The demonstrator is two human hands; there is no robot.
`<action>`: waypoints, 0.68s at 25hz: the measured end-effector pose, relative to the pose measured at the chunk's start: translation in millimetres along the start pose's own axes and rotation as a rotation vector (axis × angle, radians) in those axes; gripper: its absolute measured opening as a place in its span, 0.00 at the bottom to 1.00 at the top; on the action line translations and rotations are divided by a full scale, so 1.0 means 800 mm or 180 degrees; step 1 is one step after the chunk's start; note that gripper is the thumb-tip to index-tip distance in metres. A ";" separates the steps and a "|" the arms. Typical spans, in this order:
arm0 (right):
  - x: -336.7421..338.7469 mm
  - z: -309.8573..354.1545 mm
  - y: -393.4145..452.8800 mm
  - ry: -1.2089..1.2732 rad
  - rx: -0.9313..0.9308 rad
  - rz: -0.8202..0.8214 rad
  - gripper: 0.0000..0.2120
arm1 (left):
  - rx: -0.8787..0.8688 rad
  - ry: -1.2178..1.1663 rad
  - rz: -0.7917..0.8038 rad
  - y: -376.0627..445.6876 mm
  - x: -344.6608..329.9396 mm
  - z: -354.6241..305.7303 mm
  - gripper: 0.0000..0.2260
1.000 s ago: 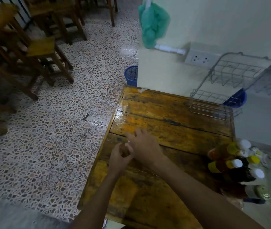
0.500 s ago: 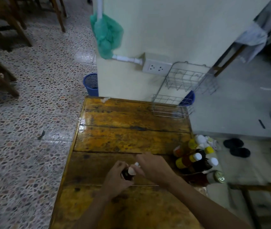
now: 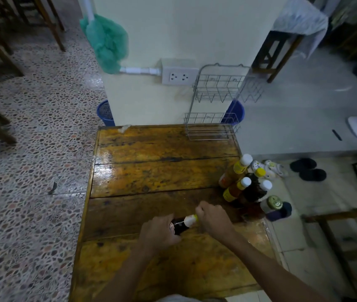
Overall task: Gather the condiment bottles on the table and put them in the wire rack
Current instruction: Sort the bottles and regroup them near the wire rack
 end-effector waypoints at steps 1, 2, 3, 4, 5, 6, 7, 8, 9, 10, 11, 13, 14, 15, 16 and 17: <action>-0.003 0.004 0.000 -0.0086 0.0032 0.0232 0.13 | -0.0018 0.0127 -0.0065 -0.005 -0.002 0.000 0.22; 0.005 0.006 -0.003 -0.0045 0.0055 0.0308 0.09 | -0.0063 0.0248 -0.0157 -0.010 -0.003 -0.001 0.21; 0.003 0.005 0.000 -0.0025 0.0028 0.0282 0.08 | -0.0108 0.0336 -0.0235 -0.017 -0.004 -0.003 0.20; -0.002 0.003 0.000 -0.0028 -0.0025 0.0361 0.09 | -0.0153 0.0391 -0.0303 -0.021 -0.006 -0.005 0.19; 0.002 0.004 -0.003 -0.0035 -0.0059 0.0253 0.11 | -0.0172 0.0376 -0.0361 -0.024 -0.006 -0.007 0.18; 0.012 0.007 -0.009 -0.0142 -0.0067 0.0090 0.14 | -0.0168 0.0290 -0.0403 -0.024 -0.004 -0.007 0.17; 0.024 0.008 -0.016 -0.0093 -0.0067 -0.0224 0.16 | -0.0139 0.0079 -0.0401 -0.023 0.000 -0.008 0.16; 0.035 0.006 -0.024 -0.0005 -0.0045 -0.0522 0.14 | -0.0110 -0.0214 -0.0327 -0.021 0.005 -0.007 0.16; 0.048 0.002 -0.031 0.0176 -0.0020 -0.0841 0.14 | -0.0108 -0.0511 -0.0219 -0.018 0.011 -0.006 0.16; 0.063 -0.003 -0.036 0.0225 0.0060 -0.1124 0.18 | -0.0157 -0.0724 -0.0118 -0.016 0.018 -0.005 0.15; 0.070 -0.007 -0.039 0.0142 0.0247 -0.1359 0.19 | -0.0244 -0.0782 -0.0073 -0.015 0.025 -0.006 0.14; 0.078 -0.009 -0.043 0.0002 0.0541 -0.1627 0.18 | -0.0412 -0.0547 -0.0073 -0.015 0.036 -0.011 0.14; 0.072 -0.011 -0.041 0.0021 0.0558 -0.1644 0.17 | -0.0461 -0.0371 -0.0086 -0.015 0.039 -0.015 0.15; 0.068 -0.012 -0.038 0.0101 0.0488 -0.1646 0.17 | -0.0464 -0.0218 -0.0095 -0.013 0.039 -0.016 0.15; 0.064 -0.013 -0.036 0.0285 0.0317 -0.1605 0.17 | -0.0442 -0.0092 -0.0098 -0.012 0.038 -0.017 0.15; 0.061 -0.013 -0.036 0.0449 0.0167 -0.1529 0.17 | -0.0399 0.0012 -0.0090 -0.012 0.036 -0.016 0.15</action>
Point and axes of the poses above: each hand's wrist, its own y-axis towards the middle knuckle, its own x-axis out of the back of the hand, z = x × y, the point moved 6 cm from there along y, towards the middle knuckle, and after that the axes turned 9 degrees about -y, right-handed, at the moved point
